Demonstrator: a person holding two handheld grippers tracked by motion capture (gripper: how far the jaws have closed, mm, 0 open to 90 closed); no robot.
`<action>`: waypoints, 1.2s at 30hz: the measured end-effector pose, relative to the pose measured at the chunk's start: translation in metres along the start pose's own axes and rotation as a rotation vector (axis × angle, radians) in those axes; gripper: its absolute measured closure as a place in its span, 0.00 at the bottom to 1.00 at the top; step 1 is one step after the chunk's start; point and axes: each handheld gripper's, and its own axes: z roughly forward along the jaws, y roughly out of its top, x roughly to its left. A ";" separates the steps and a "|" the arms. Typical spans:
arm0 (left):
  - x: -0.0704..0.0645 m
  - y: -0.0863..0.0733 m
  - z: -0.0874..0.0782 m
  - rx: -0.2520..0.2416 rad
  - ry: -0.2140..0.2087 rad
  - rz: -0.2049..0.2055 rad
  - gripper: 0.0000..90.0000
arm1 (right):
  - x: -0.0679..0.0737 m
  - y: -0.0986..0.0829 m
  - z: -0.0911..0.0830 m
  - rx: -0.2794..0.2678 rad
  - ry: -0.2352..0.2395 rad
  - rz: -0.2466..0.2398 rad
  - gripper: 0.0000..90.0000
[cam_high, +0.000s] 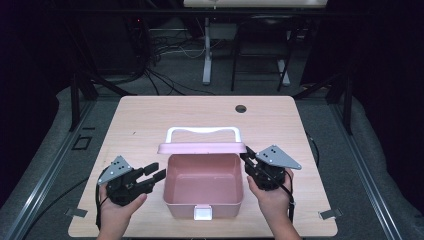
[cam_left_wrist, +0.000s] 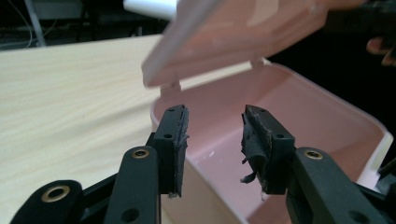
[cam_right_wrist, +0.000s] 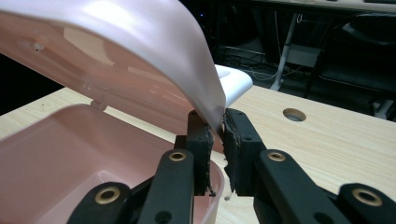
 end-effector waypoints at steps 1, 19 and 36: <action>0.000 -0.003 0.001 0.015 0.004 -0.001 0.66 | 0.000 0.000 0.000 -0.002 -0.002 -0.002 0.90; -0.005 -0.027 0.010 0.103 0.012 0.028 0.64 | 0.005 0.001 -0.003 -0.006 -0.020 -0.011 0.92; -0.001 -0.029 0.006 0.086 -0.013 0.022 0.66 | 0.000 0.007 0.006 -0.044 -0.010 0.046 0.88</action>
